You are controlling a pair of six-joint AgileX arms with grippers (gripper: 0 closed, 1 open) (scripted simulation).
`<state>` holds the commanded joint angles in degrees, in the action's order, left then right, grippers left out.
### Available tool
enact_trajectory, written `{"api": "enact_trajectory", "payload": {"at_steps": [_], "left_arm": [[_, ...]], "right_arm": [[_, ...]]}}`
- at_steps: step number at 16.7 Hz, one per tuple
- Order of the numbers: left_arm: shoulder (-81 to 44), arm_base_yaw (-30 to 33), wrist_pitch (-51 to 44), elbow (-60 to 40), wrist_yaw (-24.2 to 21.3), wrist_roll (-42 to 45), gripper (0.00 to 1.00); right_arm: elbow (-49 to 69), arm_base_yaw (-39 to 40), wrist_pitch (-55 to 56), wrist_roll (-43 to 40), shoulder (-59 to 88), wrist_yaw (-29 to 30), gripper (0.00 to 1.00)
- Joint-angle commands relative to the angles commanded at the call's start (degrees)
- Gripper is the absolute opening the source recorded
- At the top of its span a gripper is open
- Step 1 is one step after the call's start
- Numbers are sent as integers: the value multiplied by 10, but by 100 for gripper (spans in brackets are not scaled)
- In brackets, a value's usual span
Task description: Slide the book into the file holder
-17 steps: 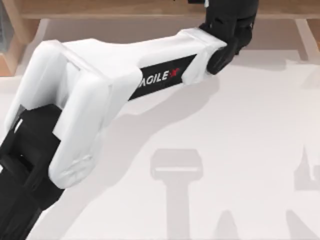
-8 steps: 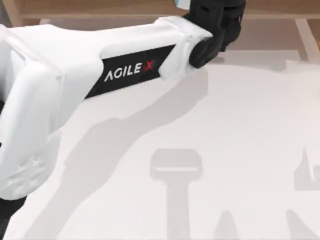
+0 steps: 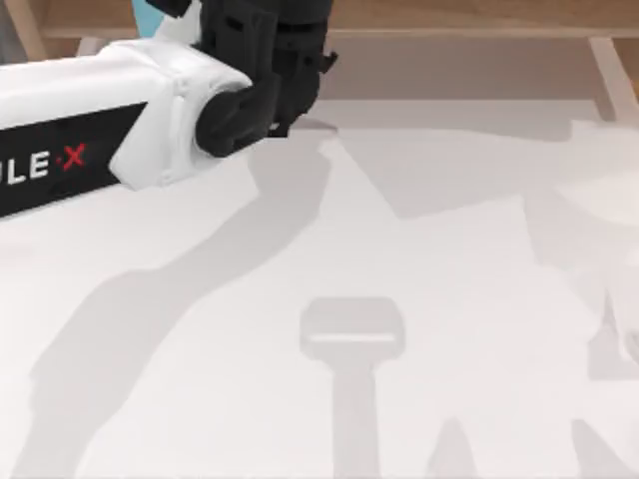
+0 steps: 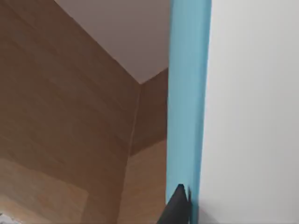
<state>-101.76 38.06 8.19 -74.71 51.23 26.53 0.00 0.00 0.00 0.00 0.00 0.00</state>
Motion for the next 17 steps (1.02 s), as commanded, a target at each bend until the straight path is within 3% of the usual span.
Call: {"api": "enact_trajectory", "payload": {"at_steps": [5, 9, 12, 17], "left_arm": [[136, -87, -52, 192, -24, 142, 0], [202, -178, -58, 310, -90, 262, 0], [217, -262, -33, 358, -167, 350, 0], [185, -416, 55, 358, -340, 487, 0]], "right_arm": [[0, 0, 0, 0, 0, 0, 100], [0, 0, 0, 0, 0, 0, 100], [0, 0, 0, 0, 0, 0, 100], [0, 0, 0, 0, 0, 0, 100]]}}
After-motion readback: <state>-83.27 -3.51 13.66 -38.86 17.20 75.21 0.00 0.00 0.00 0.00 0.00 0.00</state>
